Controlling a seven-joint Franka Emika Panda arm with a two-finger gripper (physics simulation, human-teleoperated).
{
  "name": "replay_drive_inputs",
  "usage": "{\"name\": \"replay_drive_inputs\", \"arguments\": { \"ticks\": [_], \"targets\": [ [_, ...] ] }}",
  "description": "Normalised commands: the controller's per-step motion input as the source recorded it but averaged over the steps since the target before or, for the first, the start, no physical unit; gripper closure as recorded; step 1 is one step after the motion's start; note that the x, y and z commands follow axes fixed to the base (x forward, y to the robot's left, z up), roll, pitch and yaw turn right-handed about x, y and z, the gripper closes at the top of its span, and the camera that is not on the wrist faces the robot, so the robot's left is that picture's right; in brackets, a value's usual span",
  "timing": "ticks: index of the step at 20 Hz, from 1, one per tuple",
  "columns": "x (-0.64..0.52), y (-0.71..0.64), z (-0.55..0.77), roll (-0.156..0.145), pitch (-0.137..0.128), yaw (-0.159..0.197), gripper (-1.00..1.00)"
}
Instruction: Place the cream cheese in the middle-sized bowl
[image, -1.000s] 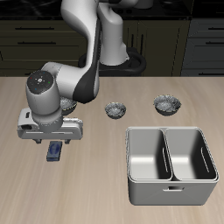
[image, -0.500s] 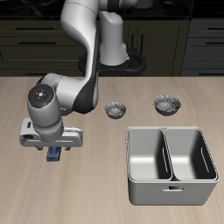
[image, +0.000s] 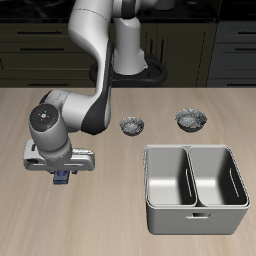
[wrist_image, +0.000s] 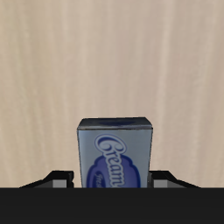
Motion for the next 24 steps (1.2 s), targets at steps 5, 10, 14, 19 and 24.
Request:
{"name": "replay_drive_inputs", "arguments": {
  "ticks": [5,10,14,19,24],
  "targets": [
    [-0.08,0.11,0.09,0.032,-0.019,-0.010,1.00],
    [-0.06,0.03,0.25,0.004,-0.039,-0.002,1.00],
    [-0.10,0.07,0.35,-0.018,-0.049,0.004,1.00],
    [-0.18,0.04,0.47,-0.030,-0.056,0.011,1.00],
    [-0.22,0.01,0.47,-0.017,-0.057,0.009,1.00]
  ]
}}
